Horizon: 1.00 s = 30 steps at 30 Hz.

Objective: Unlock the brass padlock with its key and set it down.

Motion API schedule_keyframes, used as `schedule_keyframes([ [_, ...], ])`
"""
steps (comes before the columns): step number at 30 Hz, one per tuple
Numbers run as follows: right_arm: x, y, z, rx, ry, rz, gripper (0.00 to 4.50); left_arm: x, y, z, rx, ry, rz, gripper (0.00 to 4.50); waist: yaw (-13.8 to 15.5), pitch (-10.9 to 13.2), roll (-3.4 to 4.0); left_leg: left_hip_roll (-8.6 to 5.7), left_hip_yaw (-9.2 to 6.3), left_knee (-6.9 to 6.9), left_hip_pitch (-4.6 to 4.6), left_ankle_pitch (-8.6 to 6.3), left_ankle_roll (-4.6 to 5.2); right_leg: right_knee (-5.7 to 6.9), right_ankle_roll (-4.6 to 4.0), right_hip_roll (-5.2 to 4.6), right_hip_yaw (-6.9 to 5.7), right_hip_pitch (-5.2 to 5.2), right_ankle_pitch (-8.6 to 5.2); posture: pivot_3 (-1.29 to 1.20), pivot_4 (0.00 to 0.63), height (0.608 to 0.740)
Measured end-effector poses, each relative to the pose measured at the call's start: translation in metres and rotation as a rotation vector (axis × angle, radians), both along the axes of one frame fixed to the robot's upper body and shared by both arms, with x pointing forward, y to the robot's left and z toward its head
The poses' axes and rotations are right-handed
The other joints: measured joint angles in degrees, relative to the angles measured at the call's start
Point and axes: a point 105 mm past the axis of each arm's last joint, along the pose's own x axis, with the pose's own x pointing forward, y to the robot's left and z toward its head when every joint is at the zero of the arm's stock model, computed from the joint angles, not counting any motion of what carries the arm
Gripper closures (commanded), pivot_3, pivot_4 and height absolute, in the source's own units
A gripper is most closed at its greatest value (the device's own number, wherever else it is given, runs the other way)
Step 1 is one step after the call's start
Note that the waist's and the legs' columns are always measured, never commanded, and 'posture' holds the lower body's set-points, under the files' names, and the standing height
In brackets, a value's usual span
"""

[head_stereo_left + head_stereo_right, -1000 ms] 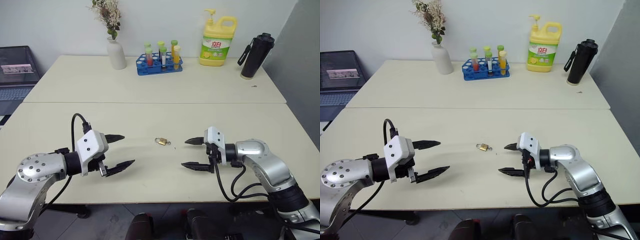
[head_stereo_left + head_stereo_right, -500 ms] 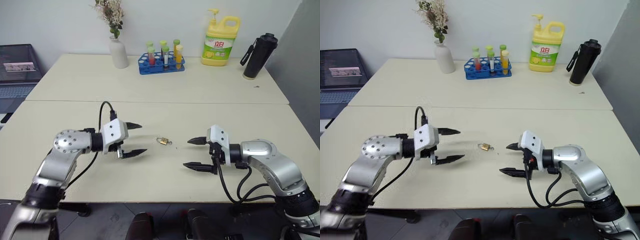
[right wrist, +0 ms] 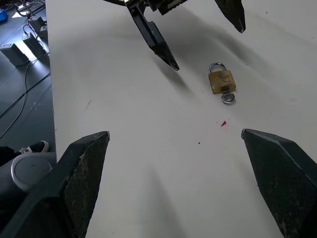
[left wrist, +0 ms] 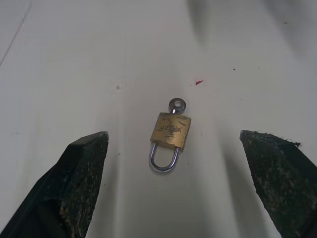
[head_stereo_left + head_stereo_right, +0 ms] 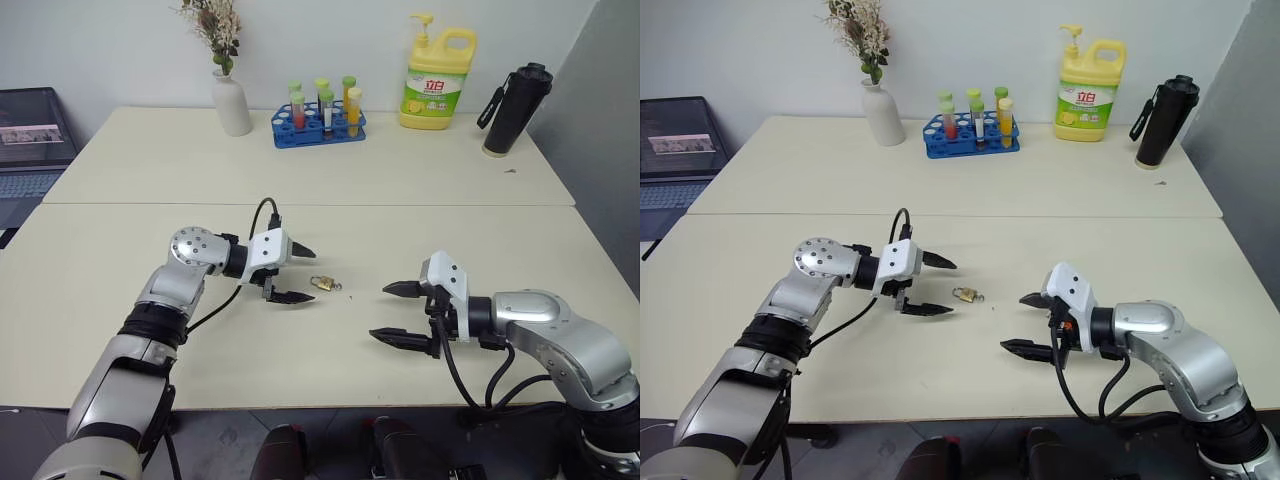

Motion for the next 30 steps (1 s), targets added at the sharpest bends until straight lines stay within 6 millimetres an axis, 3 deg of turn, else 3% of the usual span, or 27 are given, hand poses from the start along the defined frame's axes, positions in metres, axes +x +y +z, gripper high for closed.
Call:
schedule_keyframes([
  [10, 0.007, -0.002, 0.007, -0.029, 0.009, -0.054, 0.0, 0.005, -0.02, -0.02, 0.056, 0.001, -0.072, 0.05, 0.0, 0.0, -0.01, -0.1, -0.04, 0.01, -0.02, 0.0, 0.0, 0.01, 0.02, 0.01, -0.01, 0.0, 0.01, 0.0, 0.15, 0.74],
  [20, 0.004, -0.003, 0.009, -0.051, 0.031, -0.059, 0.0, 0.013, -0.028, -0.02, 0.071, -0.019, -0.074, 0.05, 0.0, 0.0, -0.04, -0.13, -0.08, 0.04, 0.0, 0.0, 0.01, 0.02, 0.06, 0.0, -0.02, 0.04, 0.04, 0.0, 0.15, 0.74],
  [30, 0.004, -0.004, 0.011, -0.043, 0.041, -0.076, 0.0, 0.008, -0.029, -0.025, 0.127, -0.003, -0.126, 3.14, 0.0, 0.0, -0.05, -0.14, -0.07, 0.08, 0.05, 0.01, 0.01, 0.07, 0.11, 0.0, -0.01, 0.09, 0.07, 0.0, 0.15, 0.74],
])
